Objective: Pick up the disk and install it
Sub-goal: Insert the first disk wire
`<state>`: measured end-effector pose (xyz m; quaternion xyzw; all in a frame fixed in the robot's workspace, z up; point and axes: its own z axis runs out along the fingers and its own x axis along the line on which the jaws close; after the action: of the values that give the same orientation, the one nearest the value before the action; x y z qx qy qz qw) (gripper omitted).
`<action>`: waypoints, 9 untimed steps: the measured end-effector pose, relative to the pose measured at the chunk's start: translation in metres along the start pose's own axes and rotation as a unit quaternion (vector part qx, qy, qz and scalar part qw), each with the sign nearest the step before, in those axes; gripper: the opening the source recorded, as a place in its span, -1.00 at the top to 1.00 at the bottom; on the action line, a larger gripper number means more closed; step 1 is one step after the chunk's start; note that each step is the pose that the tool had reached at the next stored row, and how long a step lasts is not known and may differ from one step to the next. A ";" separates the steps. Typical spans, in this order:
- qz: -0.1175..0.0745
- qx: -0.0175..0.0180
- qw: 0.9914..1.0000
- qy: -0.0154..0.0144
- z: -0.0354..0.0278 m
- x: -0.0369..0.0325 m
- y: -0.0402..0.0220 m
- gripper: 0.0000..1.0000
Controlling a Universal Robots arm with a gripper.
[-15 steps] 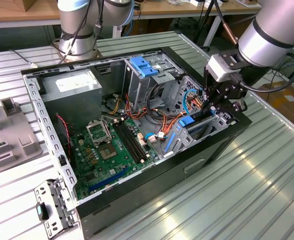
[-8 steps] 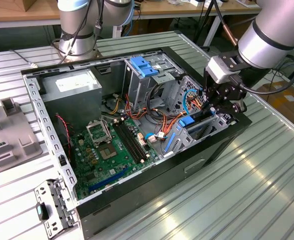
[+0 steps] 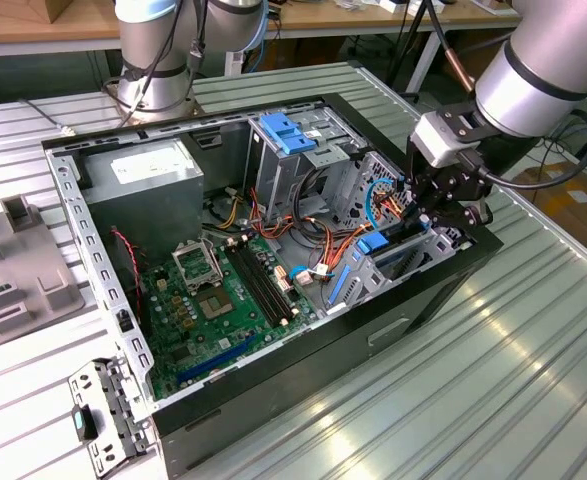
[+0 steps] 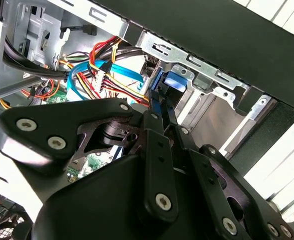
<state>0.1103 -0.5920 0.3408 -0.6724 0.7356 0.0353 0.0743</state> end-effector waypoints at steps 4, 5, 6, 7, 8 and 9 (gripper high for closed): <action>0.000 0.000 1.000 0.000 -0.0037 -0.0006 -0.0002 0.65; 0.000 0.000 1.000 0.000 -0.0044 -0.0007 -0.0003 0.65; 0.000 0.000 1.000 0.000 -0.0049 -0.0008 -0.0002 0.65; 0.000 0.000 1.000 0.000 -0.0052 -0.0009 -0.0003 0.65; 0.000 0.000 1.000 0.000 -0.0052 -0.0009 -0.0003 0.65; 0.000 0.000 1.000 0.000 -0.0053 -0.0009 -0.0003 0.65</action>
<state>0.1103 -0.5920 0.3462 -0.6724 0.7356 0.0352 0.0742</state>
